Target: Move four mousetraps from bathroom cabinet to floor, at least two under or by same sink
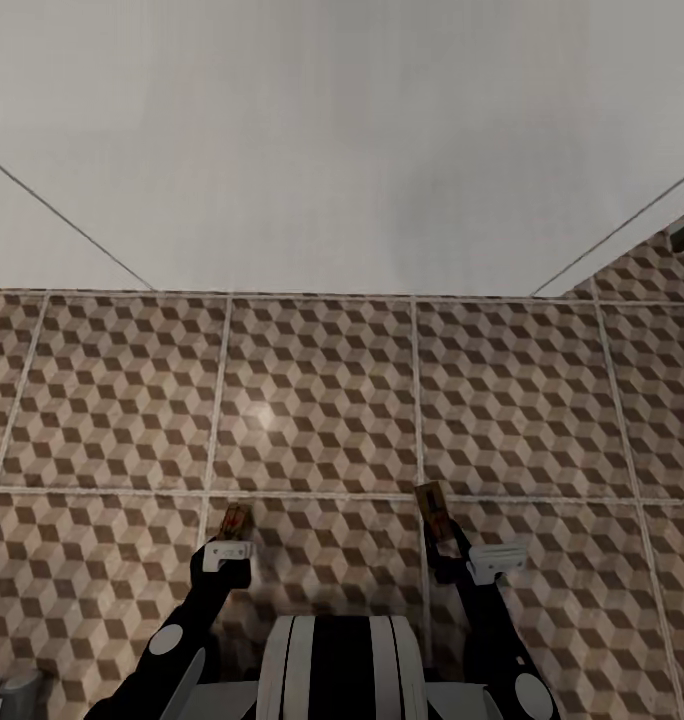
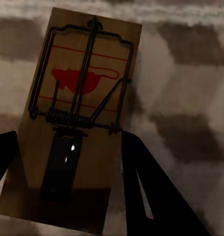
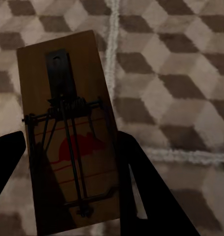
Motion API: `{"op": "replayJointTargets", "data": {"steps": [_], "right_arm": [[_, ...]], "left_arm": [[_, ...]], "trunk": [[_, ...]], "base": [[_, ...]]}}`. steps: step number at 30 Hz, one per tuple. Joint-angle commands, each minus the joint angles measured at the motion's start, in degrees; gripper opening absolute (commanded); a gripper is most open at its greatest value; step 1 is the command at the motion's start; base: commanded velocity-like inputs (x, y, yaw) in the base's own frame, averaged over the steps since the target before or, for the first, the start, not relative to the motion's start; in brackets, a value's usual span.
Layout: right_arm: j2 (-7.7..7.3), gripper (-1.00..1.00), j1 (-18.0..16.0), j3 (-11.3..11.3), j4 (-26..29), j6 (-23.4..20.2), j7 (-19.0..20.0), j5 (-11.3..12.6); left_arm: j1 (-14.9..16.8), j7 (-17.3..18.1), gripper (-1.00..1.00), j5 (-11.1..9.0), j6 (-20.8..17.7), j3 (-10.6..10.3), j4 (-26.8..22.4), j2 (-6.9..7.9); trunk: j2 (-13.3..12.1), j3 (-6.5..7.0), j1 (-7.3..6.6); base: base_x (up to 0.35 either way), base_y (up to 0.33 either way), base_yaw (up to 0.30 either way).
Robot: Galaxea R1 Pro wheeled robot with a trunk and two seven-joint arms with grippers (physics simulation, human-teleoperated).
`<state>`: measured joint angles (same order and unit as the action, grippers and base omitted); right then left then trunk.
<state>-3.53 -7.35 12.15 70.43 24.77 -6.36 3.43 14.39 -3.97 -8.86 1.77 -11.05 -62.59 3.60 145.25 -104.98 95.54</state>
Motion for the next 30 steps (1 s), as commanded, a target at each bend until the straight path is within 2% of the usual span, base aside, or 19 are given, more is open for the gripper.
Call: {"op": "replayJointTargets", "data": {"steps": [1,8,30], "right_arm": [[-0.08,-1.00,-0.03,0.24,-0.02,0.18,-0.32,0.36],[-0.08,-1.00,-0.03,0.24,-0.03,0.19,-0.31,0.41],[-0.08,-1.00,-0.03,0.24,-0.03,0.11,-0.25,0.42]], "left_arm": [[0.02,-0.51,-1.00,-0.37,0.16,-0.29,0.00,0.07],[0.02,-0.51,-1.00,-0.37,0.16,-0.29,0.01,0.06],[0.02,-0.51,-1.00,-0.37,0.25,-0.37,0.04,0.08]], "trunk": [[0.01,-0.02,0.03],[0.01,-0.02,0.03],[0.01,-0.02,0.03]], "base": [[0.330,0.000,0.000],[0.222,0.000,0.000],[0.008,0.000,0.000]]}}
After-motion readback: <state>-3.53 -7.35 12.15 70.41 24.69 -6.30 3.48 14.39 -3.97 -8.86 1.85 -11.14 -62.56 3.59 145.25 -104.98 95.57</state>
